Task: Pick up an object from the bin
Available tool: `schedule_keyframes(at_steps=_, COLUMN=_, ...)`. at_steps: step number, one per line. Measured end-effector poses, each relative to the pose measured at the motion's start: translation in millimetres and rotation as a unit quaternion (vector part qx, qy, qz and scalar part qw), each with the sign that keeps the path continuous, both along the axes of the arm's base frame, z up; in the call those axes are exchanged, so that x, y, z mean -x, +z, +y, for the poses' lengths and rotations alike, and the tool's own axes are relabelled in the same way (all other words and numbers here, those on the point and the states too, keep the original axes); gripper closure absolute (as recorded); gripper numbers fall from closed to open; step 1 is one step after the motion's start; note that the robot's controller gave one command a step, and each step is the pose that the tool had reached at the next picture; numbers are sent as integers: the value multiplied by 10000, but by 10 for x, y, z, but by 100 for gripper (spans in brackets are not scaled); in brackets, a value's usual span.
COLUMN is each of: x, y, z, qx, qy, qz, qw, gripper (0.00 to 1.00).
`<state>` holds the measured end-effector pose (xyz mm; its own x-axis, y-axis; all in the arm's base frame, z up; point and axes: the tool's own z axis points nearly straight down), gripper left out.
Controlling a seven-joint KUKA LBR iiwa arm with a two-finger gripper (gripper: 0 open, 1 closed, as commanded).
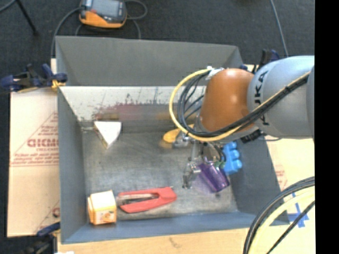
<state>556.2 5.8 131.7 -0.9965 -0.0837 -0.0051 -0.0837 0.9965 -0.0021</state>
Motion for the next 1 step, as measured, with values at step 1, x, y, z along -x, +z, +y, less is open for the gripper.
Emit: schedule_keyframes(at_steps=1, x=174, y=-170, z=155, qx=-13, qy=-67, qz=21, qw=10000, gripper=0)
